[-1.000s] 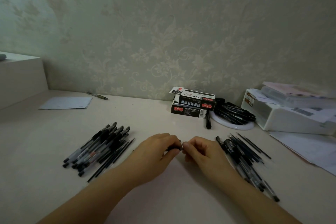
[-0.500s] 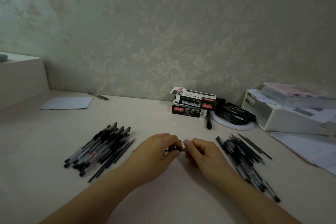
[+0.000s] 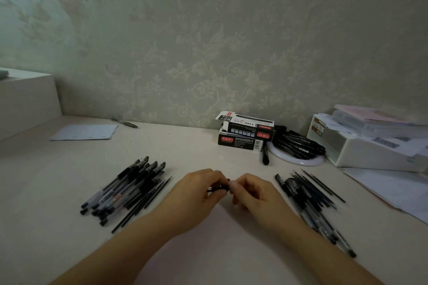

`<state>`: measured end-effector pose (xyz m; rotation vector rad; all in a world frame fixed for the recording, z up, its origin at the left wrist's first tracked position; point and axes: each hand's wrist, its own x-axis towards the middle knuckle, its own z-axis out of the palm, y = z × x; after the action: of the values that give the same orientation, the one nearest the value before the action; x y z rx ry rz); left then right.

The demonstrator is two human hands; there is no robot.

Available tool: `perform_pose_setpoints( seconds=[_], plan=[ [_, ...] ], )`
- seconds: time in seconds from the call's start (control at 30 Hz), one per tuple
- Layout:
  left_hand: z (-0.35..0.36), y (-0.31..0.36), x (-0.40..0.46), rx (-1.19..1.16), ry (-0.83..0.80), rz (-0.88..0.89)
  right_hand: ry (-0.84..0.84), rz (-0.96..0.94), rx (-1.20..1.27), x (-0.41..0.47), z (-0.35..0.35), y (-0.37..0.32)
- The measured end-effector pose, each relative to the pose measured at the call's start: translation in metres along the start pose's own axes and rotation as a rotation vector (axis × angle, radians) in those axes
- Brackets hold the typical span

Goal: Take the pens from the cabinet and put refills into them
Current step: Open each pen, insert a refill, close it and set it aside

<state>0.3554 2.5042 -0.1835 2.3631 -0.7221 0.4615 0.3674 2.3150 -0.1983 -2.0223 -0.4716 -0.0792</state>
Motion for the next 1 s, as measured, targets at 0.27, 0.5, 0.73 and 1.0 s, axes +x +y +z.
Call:
perform_pose_setpoints(
  seconds=[0.27,0.5,0.73,1.0],
  plan=[
    [-0.003,0.002,0.002,0.012,0.027,0.025,-0.026,0.016,0.001,0.002,-0.002,0.003],
    [0.006,-0.015,0.003,0.147,0.118,-0.185,0.169,0.072,0.046,0.004,0.003,0.002],
    [0.018,-0.014,0.01,0.24,0.08,-0.261,0.181,0.09,-0.01,0.004,0.007,0.003],
    [0.014,-0.014,0.008,0.085,0.145,-0.188,0.165,0.103,-0.094,0.003,0.005,0.006]
  ],
)
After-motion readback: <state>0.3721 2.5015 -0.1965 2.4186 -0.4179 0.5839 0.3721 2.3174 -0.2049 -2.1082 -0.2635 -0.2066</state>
